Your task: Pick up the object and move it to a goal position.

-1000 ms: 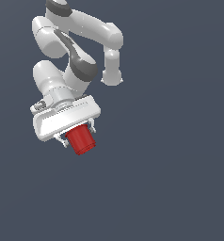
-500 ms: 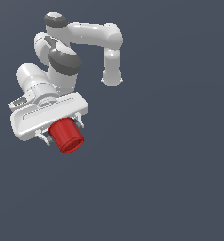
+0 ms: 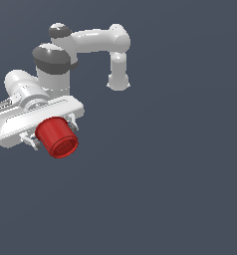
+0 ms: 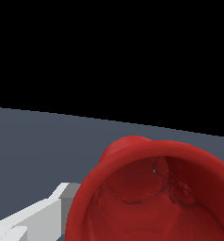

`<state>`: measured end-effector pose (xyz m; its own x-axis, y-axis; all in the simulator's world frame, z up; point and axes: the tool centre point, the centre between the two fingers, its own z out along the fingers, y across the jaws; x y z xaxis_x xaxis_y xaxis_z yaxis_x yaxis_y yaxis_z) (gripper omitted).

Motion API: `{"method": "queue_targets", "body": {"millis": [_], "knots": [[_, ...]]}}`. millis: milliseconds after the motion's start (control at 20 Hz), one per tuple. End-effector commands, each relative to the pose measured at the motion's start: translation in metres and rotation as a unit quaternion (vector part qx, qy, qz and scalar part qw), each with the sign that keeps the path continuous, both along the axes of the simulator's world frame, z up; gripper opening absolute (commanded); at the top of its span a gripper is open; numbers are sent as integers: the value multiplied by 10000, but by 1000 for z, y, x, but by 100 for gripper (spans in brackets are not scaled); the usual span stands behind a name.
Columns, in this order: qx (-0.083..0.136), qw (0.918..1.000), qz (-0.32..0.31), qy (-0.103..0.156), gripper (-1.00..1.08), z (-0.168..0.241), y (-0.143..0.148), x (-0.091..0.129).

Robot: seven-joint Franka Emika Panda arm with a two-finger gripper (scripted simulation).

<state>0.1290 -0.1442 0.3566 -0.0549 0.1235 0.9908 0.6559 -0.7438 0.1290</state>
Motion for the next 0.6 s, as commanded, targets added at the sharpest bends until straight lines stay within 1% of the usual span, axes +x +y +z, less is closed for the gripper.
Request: {"method": "queue_targets", "body": {"millis": [0,250,550], "knots": [[44,9999,66,-122,-100,7,-2,1],[86,9996,130,-225,-100,12,-5,2],[75,9997,123,-201,-100,12,-3,2]]}}
